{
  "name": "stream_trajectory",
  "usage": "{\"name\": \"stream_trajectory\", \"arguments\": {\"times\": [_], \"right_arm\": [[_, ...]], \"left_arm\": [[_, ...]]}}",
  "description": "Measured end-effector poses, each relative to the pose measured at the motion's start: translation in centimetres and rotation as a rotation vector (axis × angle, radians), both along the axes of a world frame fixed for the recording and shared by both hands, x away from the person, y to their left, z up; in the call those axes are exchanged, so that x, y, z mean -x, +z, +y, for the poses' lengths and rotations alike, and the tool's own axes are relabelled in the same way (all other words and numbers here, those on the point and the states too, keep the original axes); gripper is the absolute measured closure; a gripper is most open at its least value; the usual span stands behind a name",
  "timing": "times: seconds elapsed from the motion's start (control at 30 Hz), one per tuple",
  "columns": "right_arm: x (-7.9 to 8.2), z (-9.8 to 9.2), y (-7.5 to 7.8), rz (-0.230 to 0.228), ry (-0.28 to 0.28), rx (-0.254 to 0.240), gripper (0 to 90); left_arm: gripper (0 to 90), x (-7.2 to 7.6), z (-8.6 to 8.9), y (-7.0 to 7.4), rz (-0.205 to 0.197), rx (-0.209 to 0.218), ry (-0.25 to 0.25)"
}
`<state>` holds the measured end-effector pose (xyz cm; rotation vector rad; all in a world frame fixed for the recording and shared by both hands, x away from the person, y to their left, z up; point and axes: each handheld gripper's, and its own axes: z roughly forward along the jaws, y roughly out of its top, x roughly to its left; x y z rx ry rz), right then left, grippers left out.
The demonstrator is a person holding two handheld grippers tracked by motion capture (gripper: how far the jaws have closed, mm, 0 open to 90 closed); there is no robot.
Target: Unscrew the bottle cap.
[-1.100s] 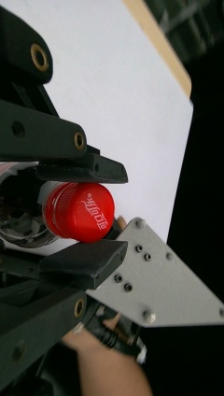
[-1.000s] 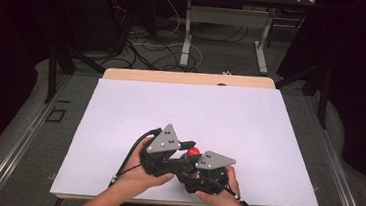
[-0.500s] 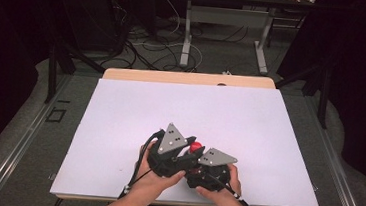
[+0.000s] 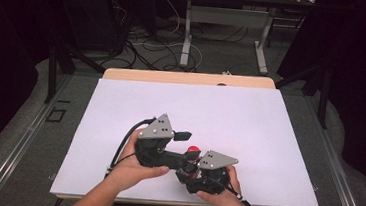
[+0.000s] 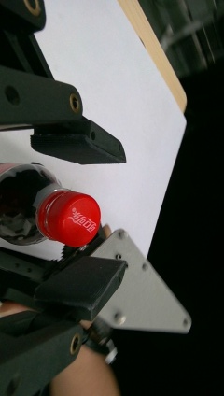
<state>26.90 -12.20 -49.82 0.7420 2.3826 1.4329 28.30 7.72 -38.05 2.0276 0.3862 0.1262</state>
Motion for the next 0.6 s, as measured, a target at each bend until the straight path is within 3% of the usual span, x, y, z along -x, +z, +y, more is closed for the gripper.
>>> {"name": "stream_trajectory", "arguments": {"times": [0.07, 0.13, 0.23, 0.4, 0.47, 0.6], "right_arm": [[0.1, 0.1, 0.0, -0.001, 0.045, 0.006, 28.7], [0.4, 0.4, 0.0, -0.007, 0.069, -0.007, 28.7], [0.8, 0.7, 0.1, -0.019, 0.102, -0.005, 28.7], [0.9, 1.0, 0.1, -0.020, 0.132, -0.005, 28.7], [1.0, 1.1, 0.0, -0.023, 0.135, -0.004, 28.7], [1.1, 1.1, 0.0, -0.021, 0.148, 0.000, 28.7]], "left_arm": [[42.1, -0.4, 0.4, -0.2, -0.017, 0.005, -0.064], [42.1, -1.0, 0.7, -0.5, 0.014, 0.013, -0.171], [43.6, -1.6, 1.1, -1.1, 0.045, 0.024, -0.248], [53.3, -1.9, 1.4, -1.6, 0.078, 0.030, -0.296], [53.3, -1.9, 1.3, -1.8, 0.080, 0.018, -0.314], [57.9, -1.7, 1.0, -1.9, 0.043, -0.014, -0.338]]}}
